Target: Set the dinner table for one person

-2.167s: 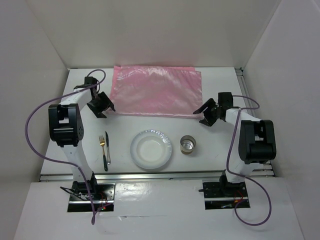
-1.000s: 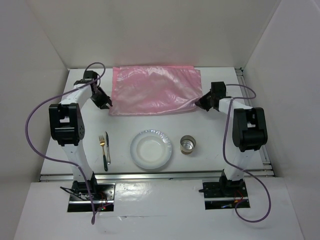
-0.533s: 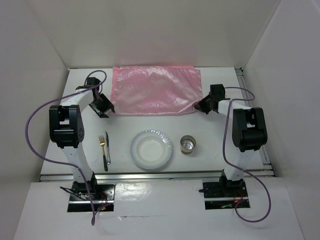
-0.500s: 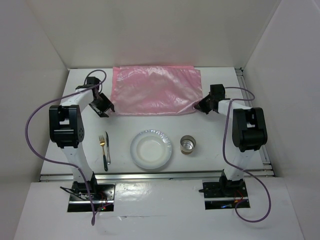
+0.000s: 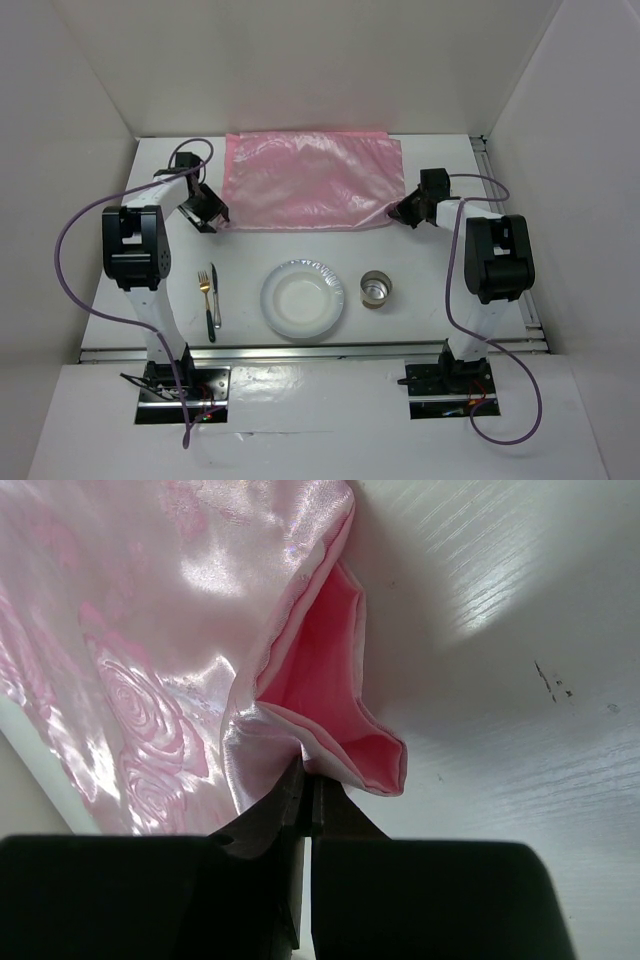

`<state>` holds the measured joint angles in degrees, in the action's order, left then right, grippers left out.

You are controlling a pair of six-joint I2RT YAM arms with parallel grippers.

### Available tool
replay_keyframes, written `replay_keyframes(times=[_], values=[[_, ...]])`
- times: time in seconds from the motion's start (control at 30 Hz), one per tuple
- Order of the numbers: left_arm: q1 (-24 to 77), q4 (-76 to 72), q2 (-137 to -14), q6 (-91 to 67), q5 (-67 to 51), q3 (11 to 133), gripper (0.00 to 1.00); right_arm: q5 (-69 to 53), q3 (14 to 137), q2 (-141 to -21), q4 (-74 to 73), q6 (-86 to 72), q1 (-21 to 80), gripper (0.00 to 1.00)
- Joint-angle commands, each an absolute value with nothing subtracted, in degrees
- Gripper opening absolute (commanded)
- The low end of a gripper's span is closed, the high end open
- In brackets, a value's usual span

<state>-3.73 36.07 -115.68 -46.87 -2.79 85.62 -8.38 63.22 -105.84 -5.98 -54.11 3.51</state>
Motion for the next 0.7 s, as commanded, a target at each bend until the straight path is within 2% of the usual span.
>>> replay_keyframes(times=[0.0, 0.17, 0.23, 0.33, 0.53, 0.67], values=[[-4.6, 36.4, -116.2, -47.5, -1.4, 86.8, 0.63, -8.3, 63.1, -103.7, -5.4, -53.4, 4.0, 0.00], [-4.6, 36.4, -118.8, -47.5, -1.4, 88.4, 0.61, -8.3, 63.1, -104.2, -5.4, -53.4, 4.0, 0.00], [-4.6, 36.4, -120.0, -47.5, -1.4, 89.8, 0.58, -8.3, 63.1, -104.2, -5.4, -53.4, 4.0, 0.00], [-4.6, 36.9, -120.7, -47.5, -2.0, 90.6, 0.44, -8.3, 62.6, -104.2, -5.4, -53.4, 4.0, 0.00], [-4.6, 36.9, -119.1, -47.0, -2.0, 90.1, 0.00, -8.9, 62.1, -103.7, -5.4, -53.4, 4.0, 0.00], [-5.1, 38.8, -115.2, -46.5, -1.0, 91.2, 0.00, -8.9, 62.9, -103.7, -5.4, -53.4, 4.6, 0.00]])
